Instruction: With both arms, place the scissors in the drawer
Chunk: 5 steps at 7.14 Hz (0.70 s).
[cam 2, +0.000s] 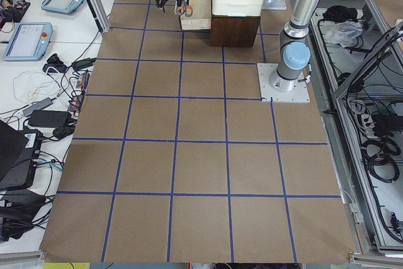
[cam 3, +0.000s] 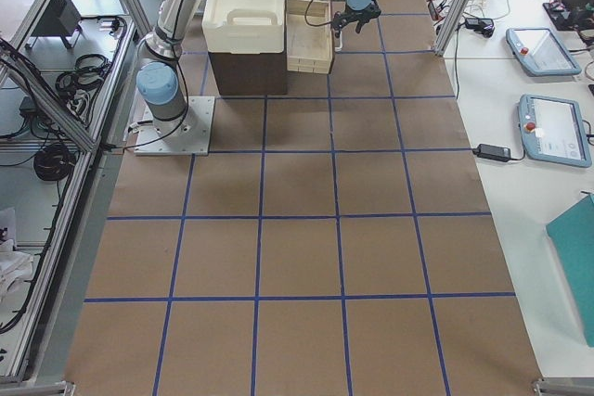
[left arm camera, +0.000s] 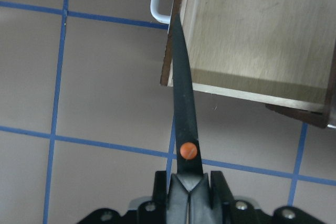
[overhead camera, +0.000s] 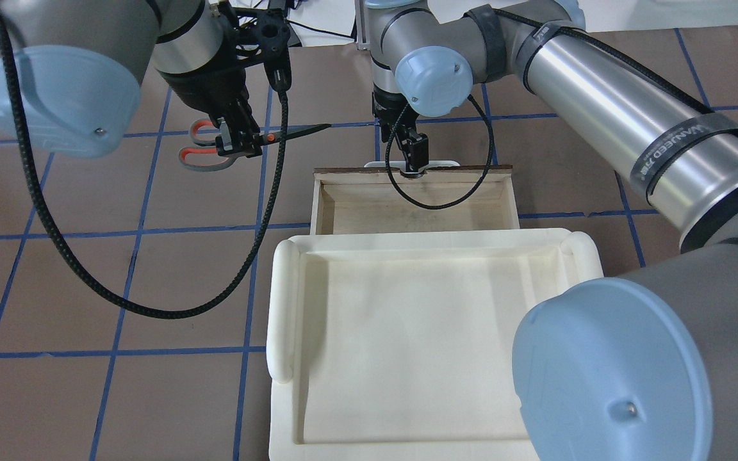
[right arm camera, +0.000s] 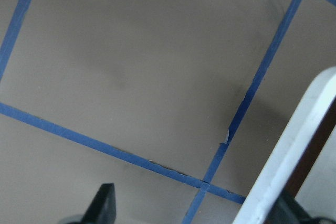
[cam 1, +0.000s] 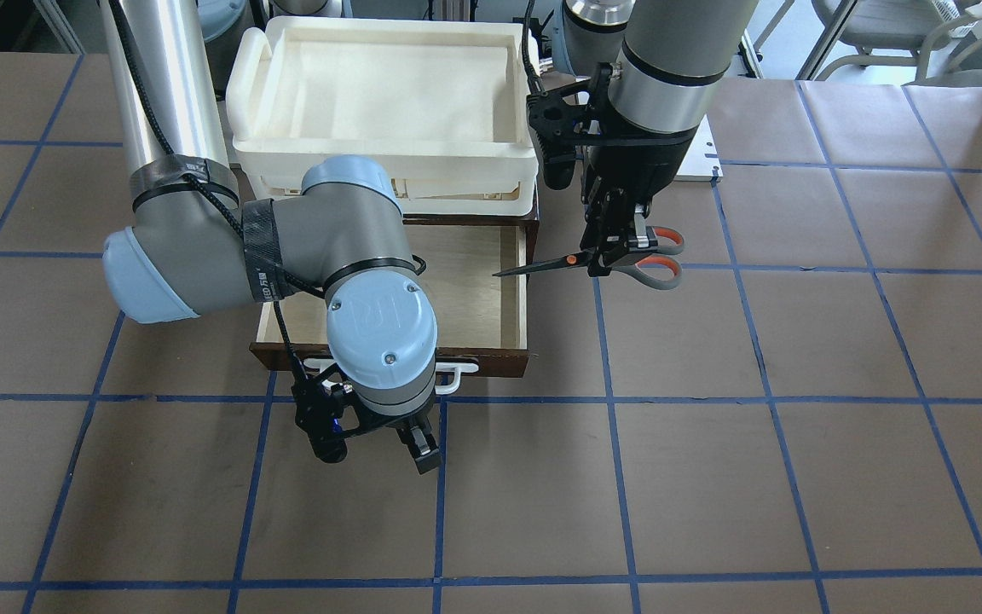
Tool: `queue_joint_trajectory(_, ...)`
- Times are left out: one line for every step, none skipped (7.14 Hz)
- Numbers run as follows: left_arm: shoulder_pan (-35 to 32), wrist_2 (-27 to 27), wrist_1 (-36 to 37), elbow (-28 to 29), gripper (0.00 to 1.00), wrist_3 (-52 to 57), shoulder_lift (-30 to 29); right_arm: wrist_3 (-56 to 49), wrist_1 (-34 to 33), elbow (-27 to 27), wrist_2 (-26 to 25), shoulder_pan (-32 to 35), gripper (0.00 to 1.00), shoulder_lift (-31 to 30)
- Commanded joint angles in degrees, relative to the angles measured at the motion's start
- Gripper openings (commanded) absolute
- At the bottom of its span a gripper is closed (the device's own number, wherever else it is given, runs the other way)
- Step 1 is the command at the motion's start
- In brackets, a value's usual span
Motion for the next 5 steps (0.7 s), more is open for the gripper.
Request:
queue_joint_trajectory(-1.8, -0.3, 0.2, -0.1, 0.0, 0.2, -0.2, -0.4, -0.2, -0.7, 0.0, -0.2, 1.0, 0.7)
queue_joint_trajectory(-2.1, -0.3, 0.2, -0.1, 0.0, 0.0, -0.3, -0.4, -0.1, -0.7, -0.3, -0.2, 1.0, 0.0)
queue_joint_trajectory(-2.2, -0.3, 0.3, 0.0, 0.0, 0.1, -0.2, -0.3, 0.1, -0.7, -0.4, -0.5, 1.0, -1.4)
queue_joint_trajectory(-2.4, -0.6, 0.3, -0.1, 0.0, 0.2, -0.2, -0.3, 0.8, -0.7, -0.5, -0.5, 1.0, -2.7)
queue_joint_trajectory(-2.7, -1.0, 0.3, -0.1, 0.0, 0.6, -0.2, -0.3, 1.8, -0.7, -0.7, -0.6, 1.0, -3.7)
